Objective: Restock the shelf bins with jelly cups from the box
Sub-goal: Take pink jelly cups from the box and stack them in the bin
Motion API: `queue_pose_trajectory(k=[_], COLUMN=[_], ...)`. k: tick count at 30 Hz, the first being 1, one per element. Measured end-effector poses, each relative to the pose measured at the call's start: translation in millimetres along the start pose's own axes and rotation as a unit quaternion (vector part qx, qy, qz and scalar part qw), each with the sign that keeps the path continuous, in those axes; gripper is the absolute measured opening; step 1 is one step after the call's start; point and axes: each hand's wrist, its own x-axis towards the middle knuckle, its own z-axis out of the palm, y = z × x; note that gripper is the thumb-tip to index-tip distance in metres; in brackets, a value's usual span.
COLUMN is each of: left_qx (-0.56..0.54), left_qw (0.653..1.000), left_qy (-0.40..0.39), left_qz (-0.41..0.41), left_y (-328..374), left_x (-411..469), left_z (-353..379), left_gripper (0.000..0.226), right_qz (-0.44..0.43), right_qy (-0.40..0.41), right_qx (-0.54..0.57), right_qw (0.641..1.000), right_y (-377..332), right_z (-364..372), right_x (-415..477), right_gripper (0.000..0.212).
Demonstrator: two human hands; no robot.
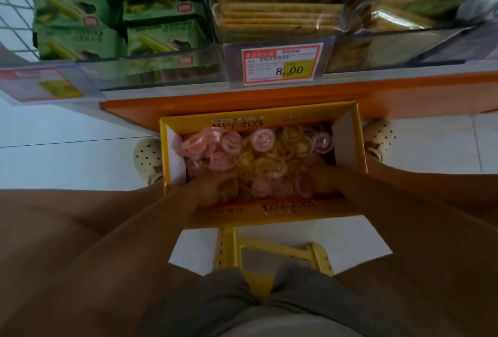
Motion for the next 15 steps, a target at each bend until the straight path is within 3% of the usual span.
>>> queue_pose_trajectory(k=[1,3,6,9,13,15], left_qx=[-0.06,-0.121,-0.071,-0.042,-0.077,-0.069], left_qw=[0.998,0.993,0.995,0.994,0.973,0.955], left_qy=[0.006,0.014,0.061,0.064,0.17,0.246], left_qz=[-0.013,0.004,-0.027,-0.073,-0.139,-0.154], left_y=[-6,6,34,40,49,55], left_x=[5,-3,-18,-27,-39,-43], left_z=[3,3,-9,-18,-27,-29], left_gripper=[0.038,0.035,0.02,0.028,0.011,0.014], right_qz=[-0.006,0.003,0.017,0.004,-0.004,0.002], right_qy=[-0.006,0.003,0.0,-0.019,-0.027,-0.036], right_qx=[0.007,0.034,0.026,-0.004,-0.002,-0.005], right_qw=[1.0,0.999,1.0,1.0,1.0,0.999], right_y=[2,11,16,19,29,31], right_z=[0,1,1,4,8,9], right_x=[3,9,13,18,30,32], right_gripper=[0.066,0.068,0.042,0.05,0.061,0.069])
